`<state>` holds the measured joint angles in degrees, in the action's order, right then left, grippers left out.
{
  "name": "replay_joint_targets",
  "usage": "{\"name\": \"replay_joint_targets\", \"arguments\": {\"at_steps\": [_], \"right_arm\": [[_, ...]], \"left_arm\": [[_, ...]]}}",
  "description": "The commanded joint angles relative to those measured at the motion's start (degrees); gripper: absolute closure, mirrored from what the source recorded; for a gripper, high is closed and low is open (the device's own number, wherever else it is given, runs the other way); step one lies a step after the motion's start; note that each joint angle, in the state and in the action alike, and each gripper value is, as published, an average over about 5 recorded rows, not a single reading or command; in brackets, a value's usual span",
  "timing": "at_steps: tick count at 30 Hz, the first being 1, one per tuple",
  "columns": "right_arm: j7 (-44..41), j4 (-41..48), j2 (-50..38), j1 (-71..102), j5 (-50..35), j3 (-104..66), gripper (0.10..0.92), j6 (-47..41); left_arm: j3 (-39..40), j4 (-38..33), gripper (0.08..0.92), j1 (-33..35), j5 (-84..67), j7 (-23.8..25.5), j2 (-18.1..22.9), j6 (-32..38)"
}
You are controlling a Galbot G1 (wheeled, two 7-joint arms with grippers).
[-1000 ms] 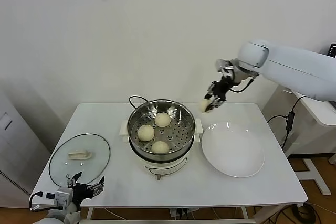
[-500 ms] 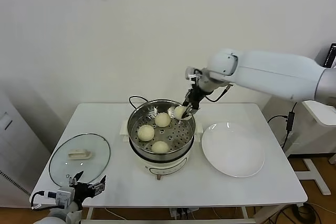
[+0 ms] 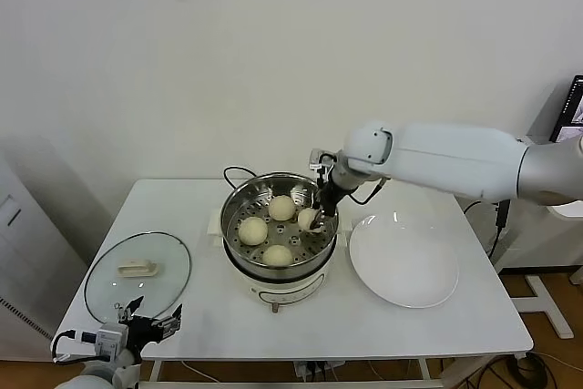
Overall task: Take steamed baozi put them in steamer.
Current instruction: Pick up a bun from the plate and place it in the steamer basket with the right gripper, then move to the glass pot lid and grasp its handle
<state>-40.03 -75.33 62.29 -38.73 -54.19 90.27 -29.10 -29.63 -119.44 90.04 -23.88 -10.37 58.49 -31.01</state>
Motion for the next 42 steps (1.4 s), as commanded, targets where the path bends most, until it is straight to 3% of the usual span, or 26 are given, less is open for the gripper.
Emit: {"name": "replay_joint_targets", "arguments": {"at_steps": [1,5,16,19,27,33,42], "right_arm": [[2.7,0.2,0.5,4.0,0.4,-1.0,0.616,-1.2],[3.1,0.5,0.5,4.4,0.6,-1.6,0.576,-1.1],[-0.6,0.4,-3.4,0.8,-1.1,-6.0,0.267,-0.4],[-3.0,0.5,-6.3,-1.7,-1.6,-7.8,0.216,0.4],[-2.0,1.4,-18.1,4.6,-2.9,-23.7,0.203,6.2],[5.2,0.2,-26.8,22.5,-1.4,-45.9,0.203,14.4],[20.2,-7.1,-31.8,54.3,1.2,-78.1,0.203,23.7]], "left_arm": [[0.0,0.1,0.177,0.0,0.0,0.0,0.1,0.0],[-0.1,0.1,0.177,0.1,0.0,0.0,0.1,0.1],[-0.5,-0.2,0.177,0.6,-0.1,0.0,0.1,0.2],[-0.8,-0.3,0.177,0.7,-0.1,0.0,0.2,0.3],[-2.1,-0.9,0.177,0.5,-0.9,-0.2,1.0,0.0],[-2.7,-0.8,0.177,-0.1,-1.4,-0.5,1.4,-0.1],[-2.7,-1.1,0.177,-2.6,-2.4,-1.0,2.3,-0.4]]}}
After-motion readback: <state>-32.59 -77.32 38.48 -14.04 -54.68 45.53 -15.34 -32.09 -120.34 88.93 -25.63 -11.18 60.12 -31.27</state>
